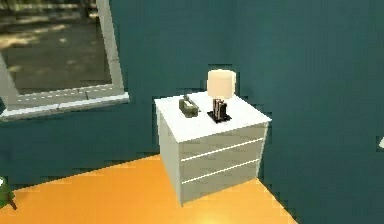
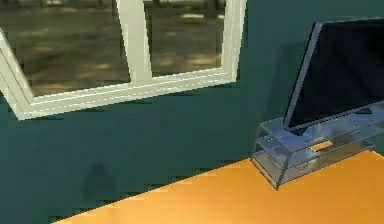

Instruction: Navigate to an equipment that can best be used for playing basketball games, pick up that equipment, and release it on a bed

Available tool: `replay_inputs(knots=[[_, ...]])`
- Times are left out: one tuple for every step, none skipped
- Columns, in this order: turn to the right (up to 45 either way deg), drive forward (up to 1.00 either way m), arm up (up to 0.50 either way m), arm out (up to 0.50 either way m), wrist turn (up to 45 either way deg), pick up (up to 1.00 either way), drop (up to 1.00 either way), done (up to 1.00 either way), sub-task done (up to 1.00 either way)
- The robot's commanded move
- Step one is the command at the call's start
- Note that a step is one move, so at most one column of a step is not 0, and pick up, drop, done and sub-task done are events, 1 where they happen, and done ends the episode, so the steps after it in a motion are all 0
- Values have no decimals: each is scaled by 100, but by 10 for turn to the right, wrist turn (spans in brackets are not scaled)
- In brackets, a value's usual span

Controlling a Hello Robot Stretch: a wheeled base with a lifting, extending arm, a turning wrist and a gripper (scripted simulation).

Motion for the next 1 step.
replay_inputs(knots=[[0, 60, 0, 0, 0, 0, 0, 0, 0]])
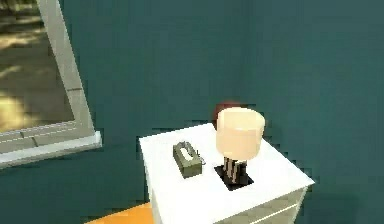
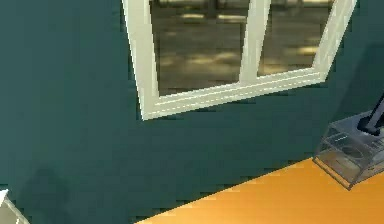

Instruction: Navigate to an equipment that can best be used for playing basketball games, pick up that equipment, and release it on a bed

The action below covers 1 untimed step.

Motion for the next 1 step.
replay_inputs(knots=[[-450, 0, 0, 0, 0, 0, 0, 0, 0]])
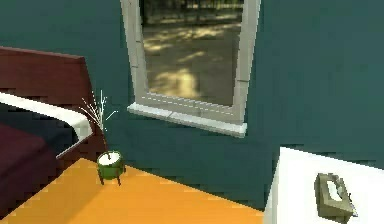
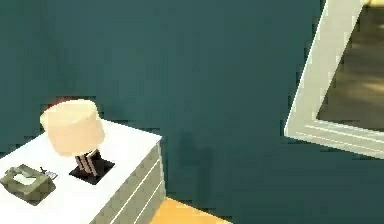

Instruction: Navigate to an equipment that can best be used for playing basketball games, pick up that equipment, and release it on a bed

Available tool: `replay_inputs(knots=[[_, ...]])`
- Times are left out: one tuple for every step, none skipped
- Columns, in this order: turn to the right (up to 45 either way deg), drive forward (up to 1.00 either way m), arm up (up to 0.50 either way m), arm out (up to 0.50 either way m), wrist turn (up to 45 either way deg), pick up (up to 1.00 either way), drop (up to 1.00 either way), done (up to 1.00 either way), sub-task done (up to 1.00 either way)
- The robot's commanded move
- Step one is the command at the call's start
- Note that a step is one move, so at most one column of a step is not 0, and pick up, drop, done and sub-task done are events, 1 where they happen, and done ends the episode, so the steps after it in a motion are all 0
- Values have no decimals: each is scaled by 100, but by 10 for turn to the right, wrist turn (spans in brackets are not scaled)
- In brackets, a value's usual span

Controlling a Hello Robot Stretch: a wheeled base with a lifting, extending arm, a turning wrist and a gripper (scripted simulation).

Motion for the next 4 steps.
replay_inputs(knots=[[-300, 0, 0, 0, 0, 0, 0, 0, 0], [-30, 0, 0, 0, 0, 0, 0, 0, 0], [450, 0, 0, 0, 0, 0, 0, 0, 0], [450, 0, 0, 0, 0, 0, 0, 0, 0]])
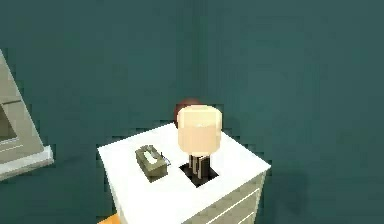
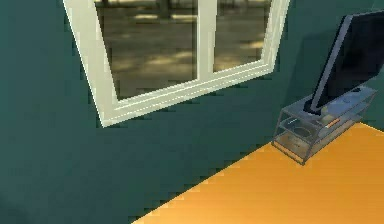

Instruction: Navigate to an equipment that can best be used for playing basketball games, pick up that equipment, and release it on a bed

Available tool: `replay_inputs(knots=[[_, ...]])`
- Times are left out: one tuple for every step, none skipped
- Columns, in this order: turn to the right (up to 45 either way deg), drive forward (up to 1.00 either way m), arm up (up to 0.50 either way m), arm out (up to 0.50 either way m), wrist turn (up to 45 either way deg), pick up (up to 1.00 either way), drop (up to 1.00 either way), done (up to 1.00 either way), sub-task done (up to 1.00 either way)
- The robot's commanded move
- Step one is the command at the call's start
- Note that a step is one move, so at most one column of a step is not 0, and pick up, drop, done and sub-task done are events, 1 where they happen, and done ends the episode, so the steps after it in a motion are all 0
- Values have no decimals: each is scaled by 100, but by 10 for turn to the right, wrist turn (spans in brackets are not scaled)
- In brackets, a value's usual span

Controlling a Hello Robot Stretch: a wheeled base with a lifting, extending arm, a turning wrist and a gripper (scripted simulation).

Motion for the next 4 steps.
replay_inputs(knots=[[150, 0, 0, 0, 0, 0, 0, 0, 0], [0, 40, 0, 0, 0, 0, 0, 0, 0], [-450, 0, 0, 0, 0, 0, 0, 0, 0], [-450, 0, 0, 0, 0, 0, 0, 0, 0]])
